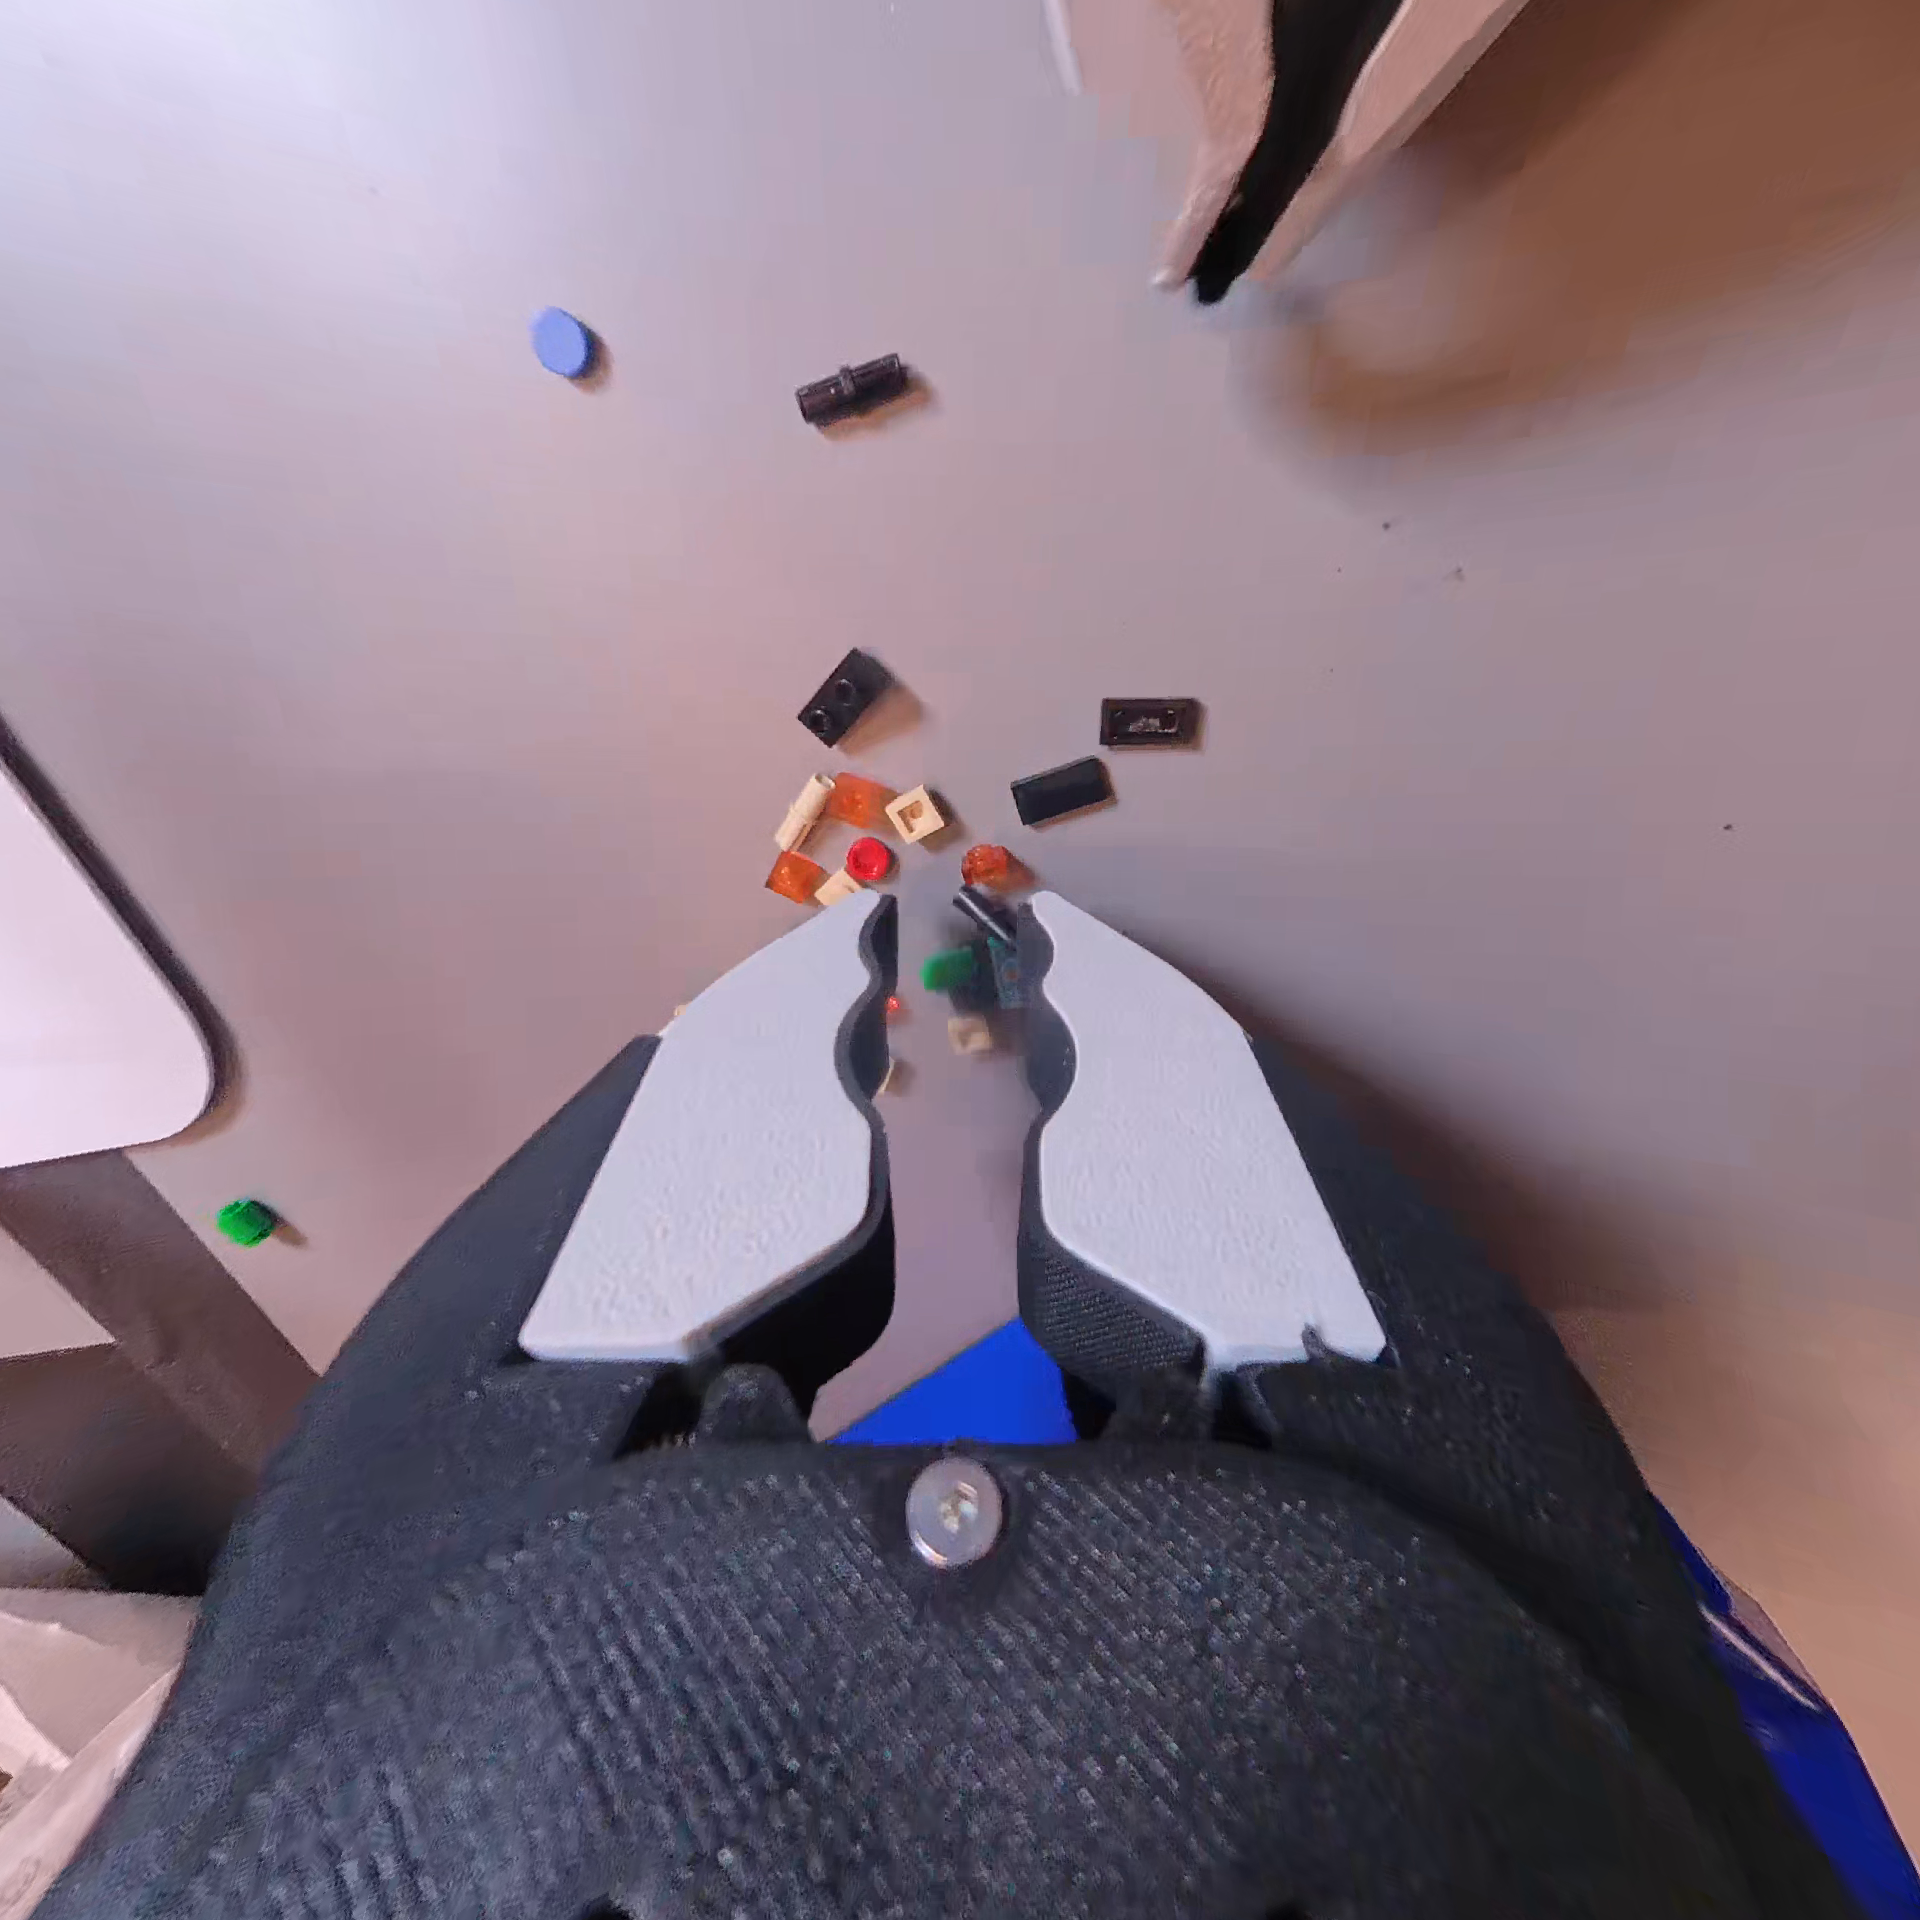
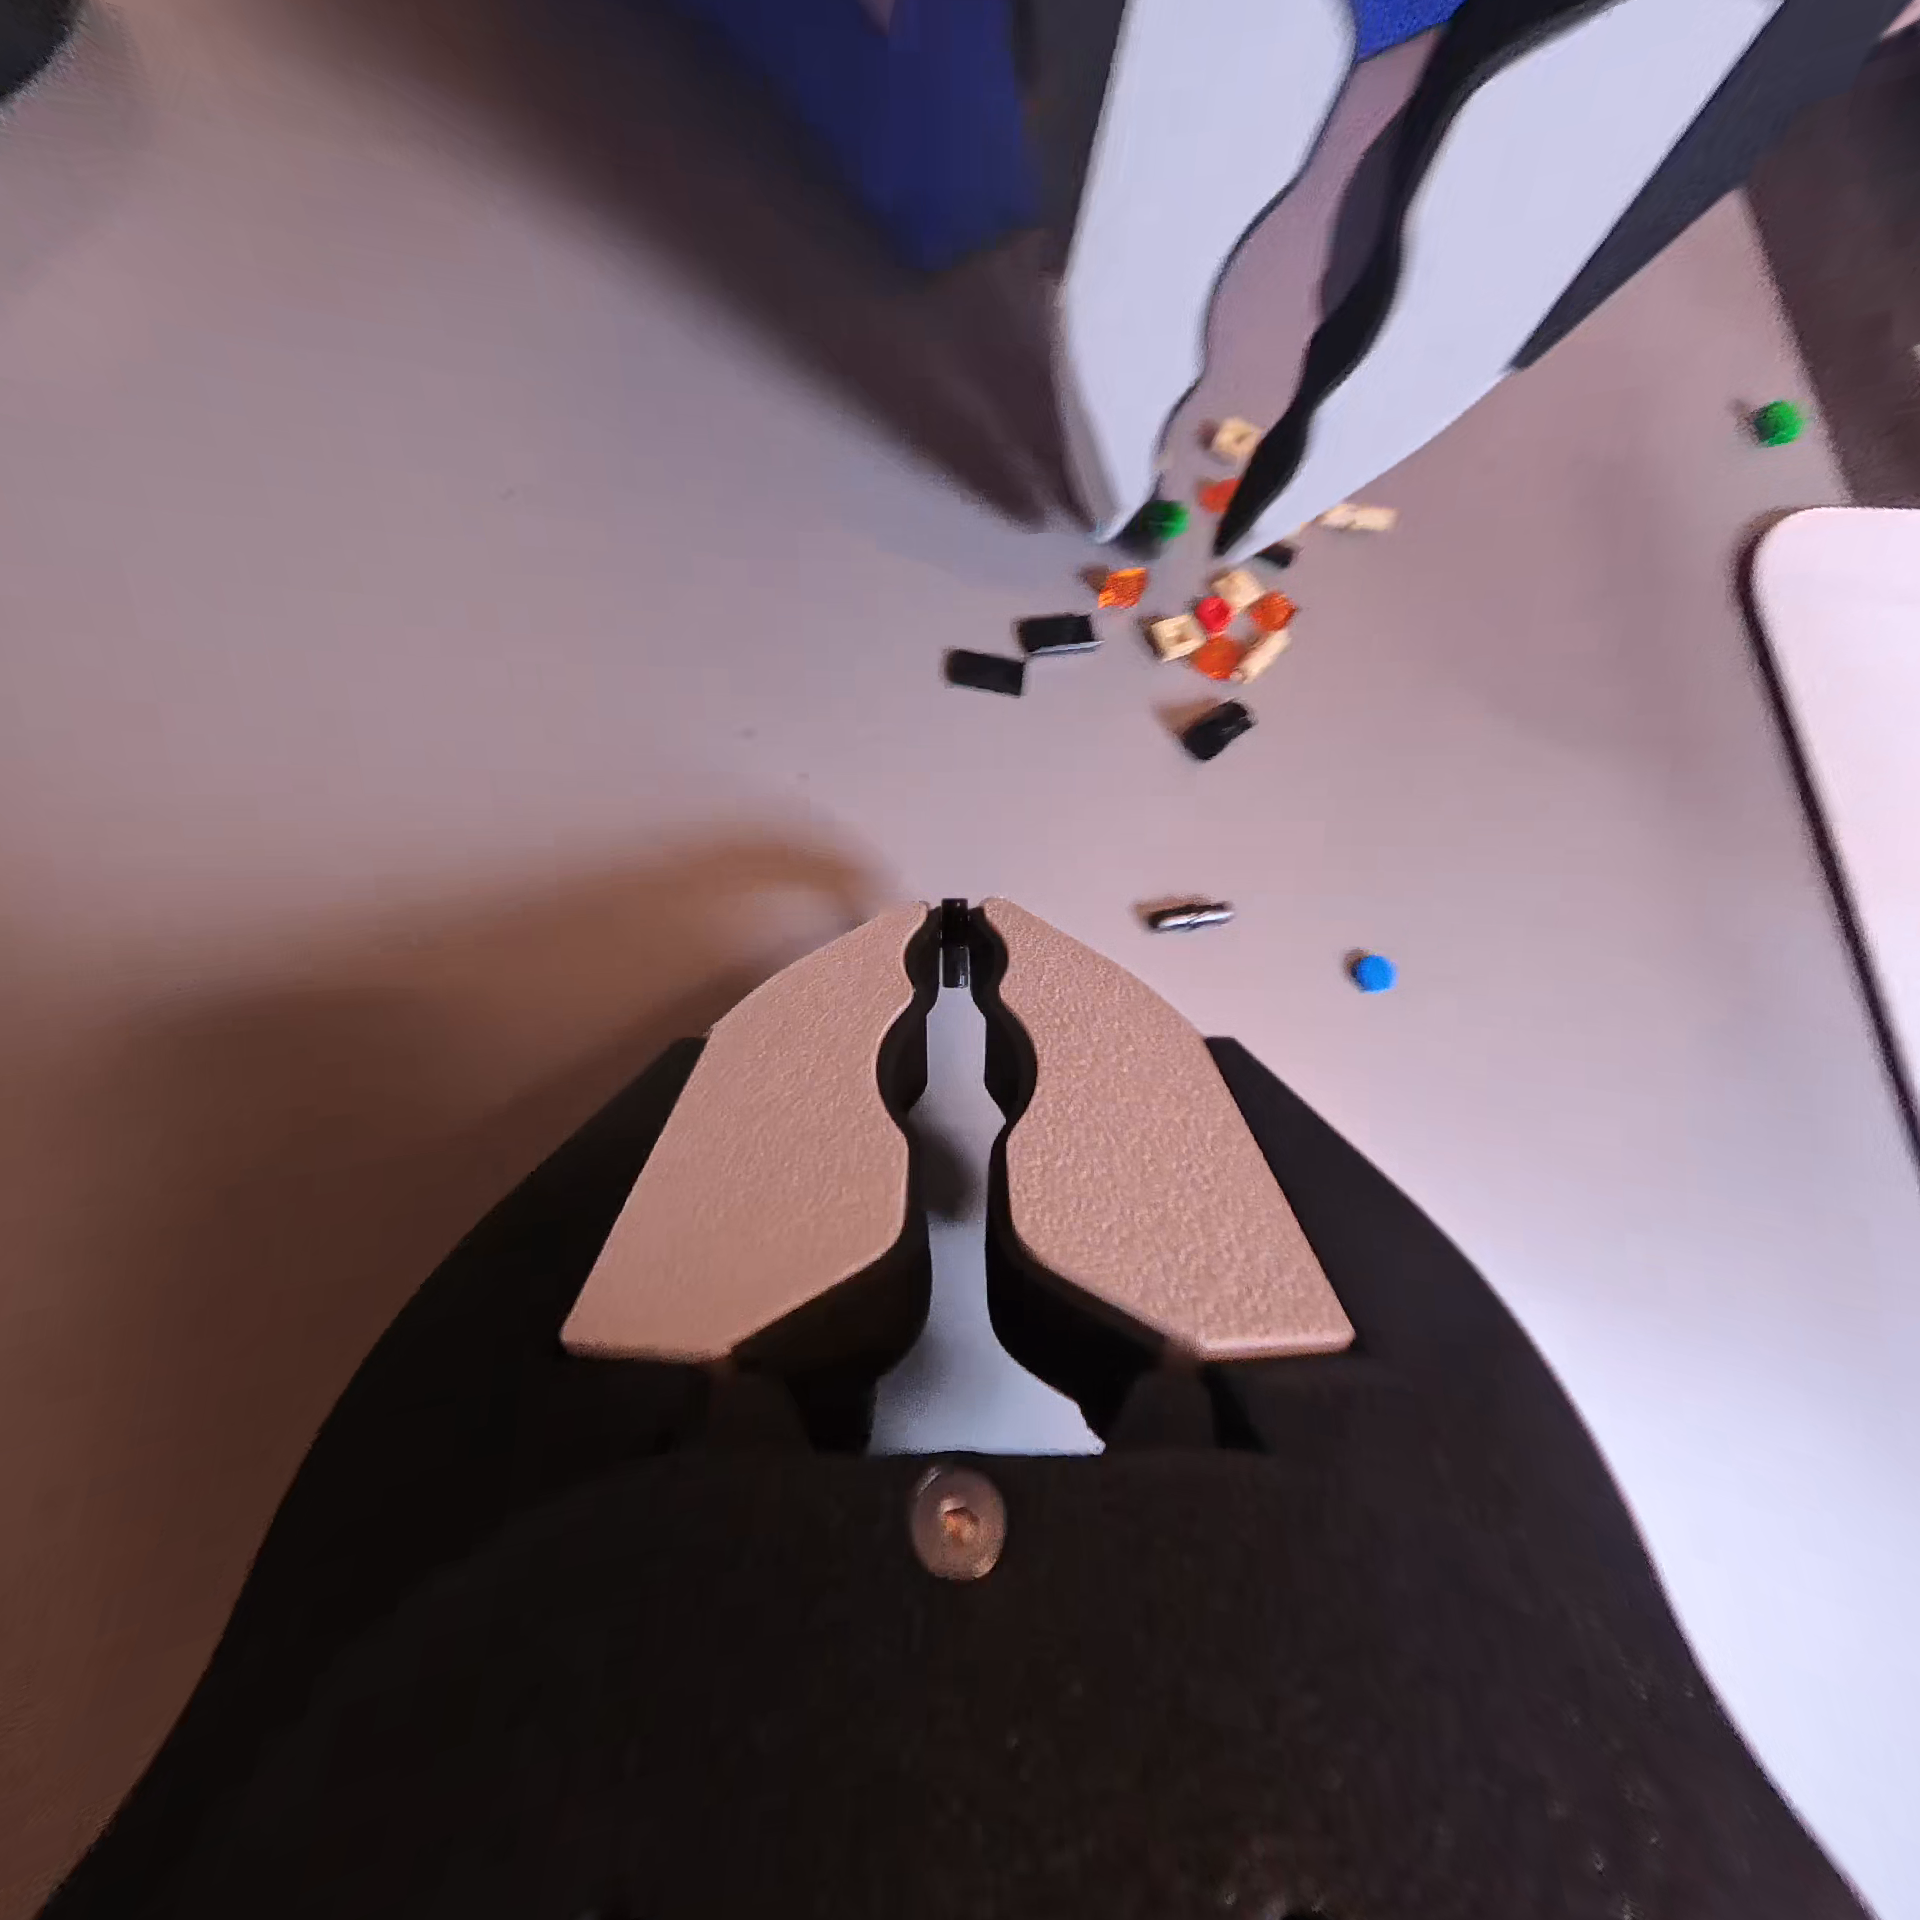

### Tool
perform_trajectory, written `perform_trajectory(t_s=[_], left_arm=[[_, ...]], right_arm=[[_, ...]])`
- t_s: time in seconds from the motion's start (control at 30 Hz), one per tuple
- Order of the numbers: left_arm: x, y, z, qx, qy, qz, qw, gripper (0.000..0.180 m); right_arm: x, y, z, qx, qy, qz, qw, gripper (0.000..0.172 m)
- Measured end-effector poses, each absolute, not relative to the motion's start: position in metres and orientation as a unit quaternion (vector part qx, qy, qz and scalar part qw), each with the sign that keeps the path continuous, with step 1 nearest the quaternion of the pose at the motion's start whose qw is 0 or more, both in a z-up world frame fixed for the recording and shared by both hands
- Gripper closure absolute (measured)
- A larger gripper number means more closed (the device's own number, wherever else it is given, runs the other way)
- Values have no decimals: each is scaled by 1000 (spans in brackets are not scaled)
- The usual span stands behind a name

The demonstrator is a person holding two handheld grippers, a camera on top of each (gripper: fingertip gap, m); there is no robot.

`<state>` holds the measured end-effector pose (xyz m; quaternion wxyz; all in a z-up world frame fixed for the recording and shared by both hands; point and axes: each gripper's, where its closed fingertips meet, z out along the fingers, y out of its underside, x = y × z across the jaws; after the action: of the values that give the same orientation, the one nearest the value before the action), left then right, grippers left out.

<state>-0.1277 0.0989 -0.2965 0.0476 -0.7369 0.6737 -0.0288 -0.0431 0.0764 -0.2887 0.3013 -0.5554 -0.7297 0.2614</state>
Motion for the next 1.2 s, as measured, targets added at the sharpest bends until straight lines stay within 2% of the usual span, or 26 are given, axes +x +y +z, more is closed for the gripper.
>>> perform_trajectory(t_s=[0.13, 0.27, 0.4, 0.57, 0.67, 0.87, 1.0, 1.17, 1.2], left_arm=[[-136, 104, -283, -733, 675, 7, 77, 147], [-138, 108, -233, -745, 638, 30, 195, 150], [-137, 94, -187, -740, 582, 35, 335, 155], [-127, 50, -182, -730, 541, -3, 419, 161], [-119, 30, -197, -731, 528, -30, 430, 162], [-112, 6, -248, -776, 488, -76, 392, 160], [-109, 12, -272, -791, 464, -72, 392, 160], [-107, 19, -278, -791, 458, -66, 399, 161], [-108, 19, -278, -792, 455, -66, 403, 161]], right_arm=[[-69, 88, -286, -547, -731, 248, 324, 167], [-93, 94, -290, -534, -745, 235, 324, 166], [-107, 94, -294, -519, -761, 222, 320, 158], [-106, 87, -289, -512, -766, 253, 295, 146], [-101, 87, -286, -516, -767, 260, 279, 139], [-62, 119, -289, -565, -764, 206, 235, 142], [-55, 125, -302, -592, -751, 211, 205, 148], [-63, 119, -304, -588, -755, 216, 193, 157], [-67, 117, -304, -585, -756, 218, 195, 168]])
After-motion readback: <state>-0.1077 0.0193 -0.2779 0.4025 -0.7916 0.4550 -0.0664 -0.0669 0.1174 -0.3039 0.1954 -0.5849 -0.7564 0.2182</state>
